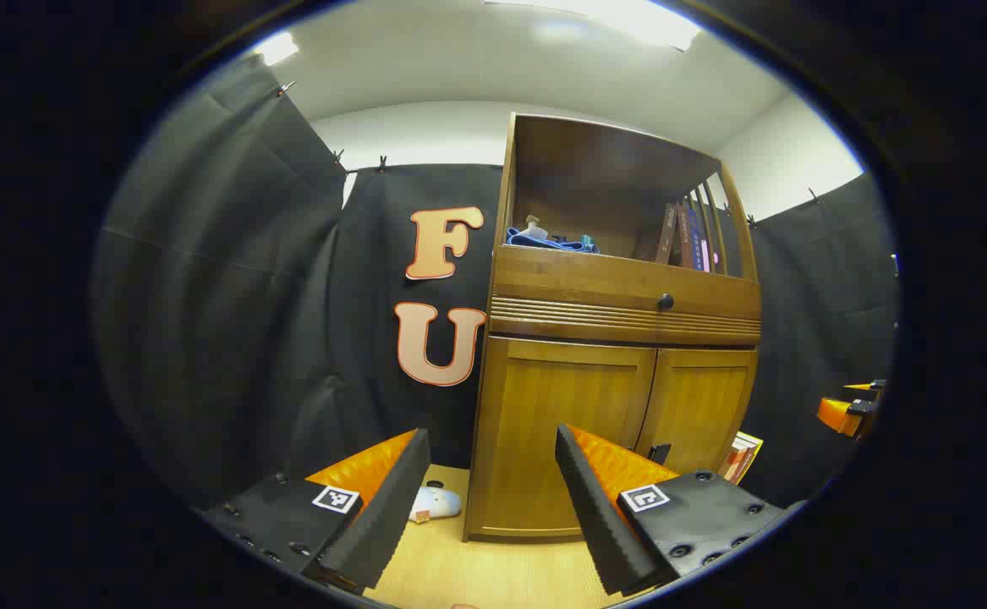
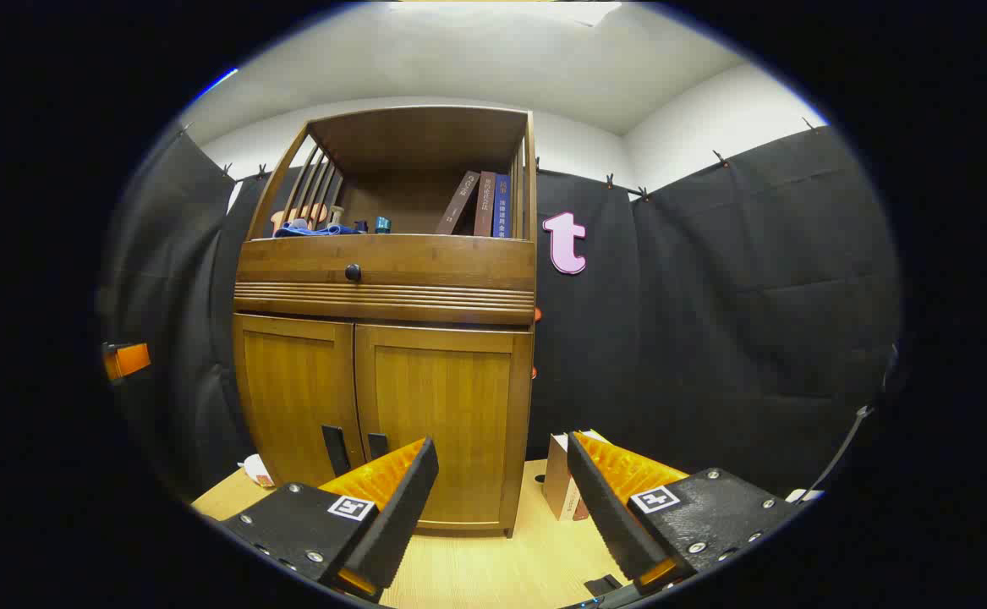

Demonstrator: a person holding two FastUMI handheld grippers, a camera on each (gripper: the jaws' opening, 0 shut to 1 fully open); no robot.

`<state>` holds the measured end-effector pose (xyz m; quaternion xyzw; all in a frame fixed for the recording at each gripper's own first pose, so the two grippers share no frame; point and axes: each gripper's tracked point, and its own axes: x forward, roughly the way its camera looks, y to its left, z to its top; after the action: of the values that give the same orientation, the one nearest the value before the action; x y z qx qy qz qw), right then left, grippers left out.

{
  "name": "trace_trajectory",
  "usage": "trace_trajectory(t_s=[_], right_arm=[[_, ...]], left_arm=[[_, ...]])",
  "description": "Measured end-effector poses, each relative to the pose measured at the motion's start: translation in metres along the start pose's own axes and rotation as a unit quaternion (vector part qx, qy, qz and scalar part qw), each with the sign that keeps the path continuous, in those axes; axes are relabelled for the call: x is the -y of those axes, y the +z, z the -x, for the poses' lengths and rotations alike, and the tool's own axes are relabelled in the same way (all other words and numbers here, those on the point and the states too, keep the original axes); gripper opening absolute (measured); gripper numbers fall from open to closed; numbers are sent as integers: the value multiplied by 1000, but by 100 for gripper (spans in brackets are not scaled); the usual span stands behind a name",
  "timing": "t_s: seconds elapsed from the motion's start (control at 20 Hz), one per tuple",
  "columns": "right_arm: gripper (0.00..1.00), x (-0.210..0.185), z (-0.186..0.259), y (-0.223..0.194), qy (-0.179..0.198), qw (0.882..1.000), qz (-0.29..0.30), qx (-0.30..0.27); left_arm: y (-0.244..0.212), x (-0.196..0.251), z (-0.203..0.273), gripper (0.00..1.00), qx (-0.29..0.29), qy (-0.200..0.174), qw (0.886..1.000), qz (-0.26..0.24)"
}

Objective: Open the right door of the double-door shoe cabinet with the right hand, and open the left door with the left hand.

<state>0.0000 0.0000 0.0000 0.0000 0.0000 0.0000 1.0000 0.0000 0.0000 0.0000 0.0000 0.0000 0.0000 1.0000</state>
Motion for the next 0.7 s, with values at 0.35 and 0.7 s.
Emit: trace_trajectory(t_s=[0.35, 0.7], right_arm=[[100, -2, 1, -3, -7, 1000, 3, -3], [87, -6, 0, -4, -6, 1000, 3, -6]], left_arm=[[-4, -7, 0, 96, -8, 5, 1000, 2], [-5, -14, -6, 96, -9, 12, 1000, 9]])
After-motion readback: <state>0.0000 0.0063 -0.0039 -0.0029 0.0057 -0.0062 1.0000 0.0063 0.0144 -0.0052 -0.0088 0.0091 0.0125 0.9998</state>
